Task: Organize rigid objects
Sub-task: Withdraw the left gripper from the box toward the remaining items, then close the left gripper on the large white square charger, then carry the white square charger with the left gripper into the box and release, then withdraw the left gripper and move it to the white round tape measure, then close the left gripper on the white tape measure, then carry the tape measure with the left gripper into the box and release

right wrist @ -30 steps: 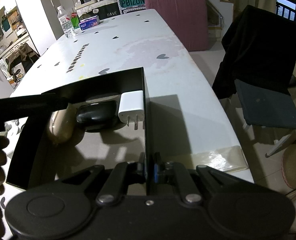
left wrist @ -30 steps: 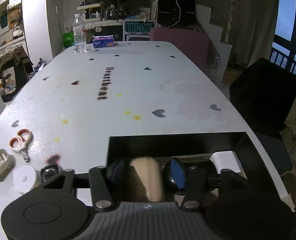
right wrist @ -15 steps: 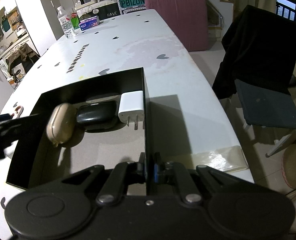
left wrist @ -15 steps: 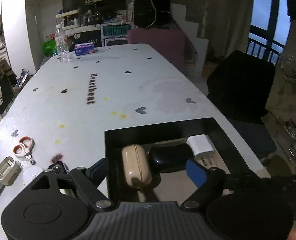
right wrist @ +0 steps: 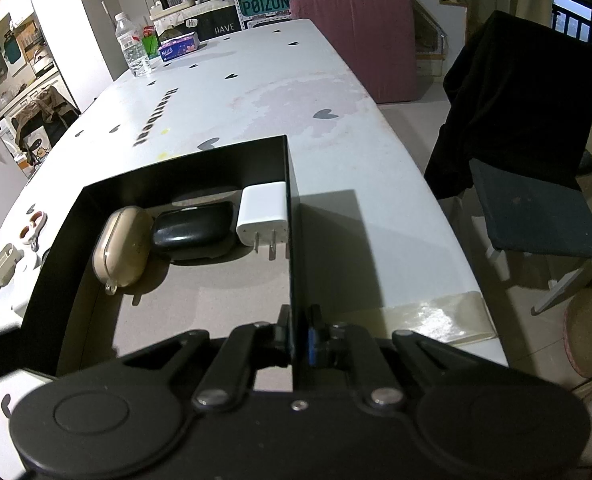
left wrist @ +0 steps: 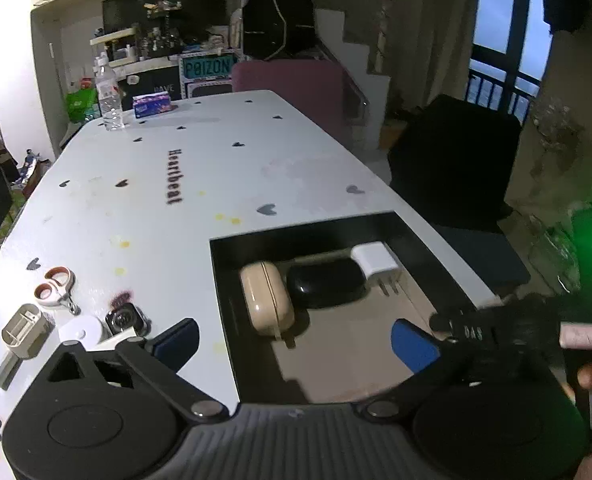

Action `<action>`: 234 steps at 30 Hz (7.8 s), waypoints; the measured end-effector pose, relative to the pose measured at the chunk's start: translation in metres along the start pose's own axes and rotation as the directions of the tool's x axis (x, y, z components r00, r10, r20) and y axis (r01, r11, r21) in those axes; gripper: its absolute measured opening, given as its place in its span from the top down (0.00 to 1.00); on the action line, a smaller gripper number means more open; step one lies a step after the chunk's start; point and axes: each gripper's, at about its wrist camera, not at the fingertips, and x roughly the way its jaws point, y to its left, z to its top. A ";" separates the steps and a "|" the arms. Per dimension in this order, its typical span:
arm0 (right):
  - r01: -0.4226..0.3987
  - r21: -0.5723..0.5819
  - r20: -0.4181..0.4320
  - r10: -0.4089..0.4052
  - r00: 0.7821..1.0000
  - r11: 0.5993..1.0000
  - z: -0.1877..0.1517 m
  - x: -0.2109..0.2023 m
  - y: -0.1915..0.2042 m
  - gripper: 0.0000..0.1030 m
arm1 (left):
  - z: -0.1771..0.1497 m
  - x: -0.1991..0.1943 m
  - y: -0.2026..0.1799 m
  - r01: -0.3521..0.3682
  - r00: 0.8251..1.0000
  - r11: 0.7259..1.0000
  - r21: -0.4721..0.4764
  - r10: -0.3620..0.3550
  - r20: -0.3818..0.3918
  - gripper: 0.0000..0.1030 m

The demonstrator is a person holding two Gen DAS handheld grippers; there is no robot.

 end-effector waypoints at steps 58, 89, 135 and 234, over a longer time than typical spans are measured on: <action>-0.008 -0.077 0.047 0.011 0.999 0.997 -0.001 -0.017 0.001 0.95 | -0.061 0.054 0.139 -0.156 0.981 0.906 -0.393 0.190 0.049 0.19; -0.019 -0.063 0.049 0.022 0.999 0.998 -0.001 -0.018 0.000 0.94 | -0.020 -0.014 0.074 0.100 0.973 0.953 -0.287 -0.033 0.229 0.36; -0.029 -0.062 0.055 0.033 0.998 0.998 -0.003 -0.016 -0.002 0.94 | 0.011 0.115 -0.015 0.326 0.928 0.847 -0.420 -0.371 -0.026 0.42; -0.013 -0.073 0.045 0.017 0.999 0.997 -0.003 -0.012 0.001 0.94 | -0.031 0.003 0.108 -0.001 0.963 0.988 -0.156 0.043 0.265 0.42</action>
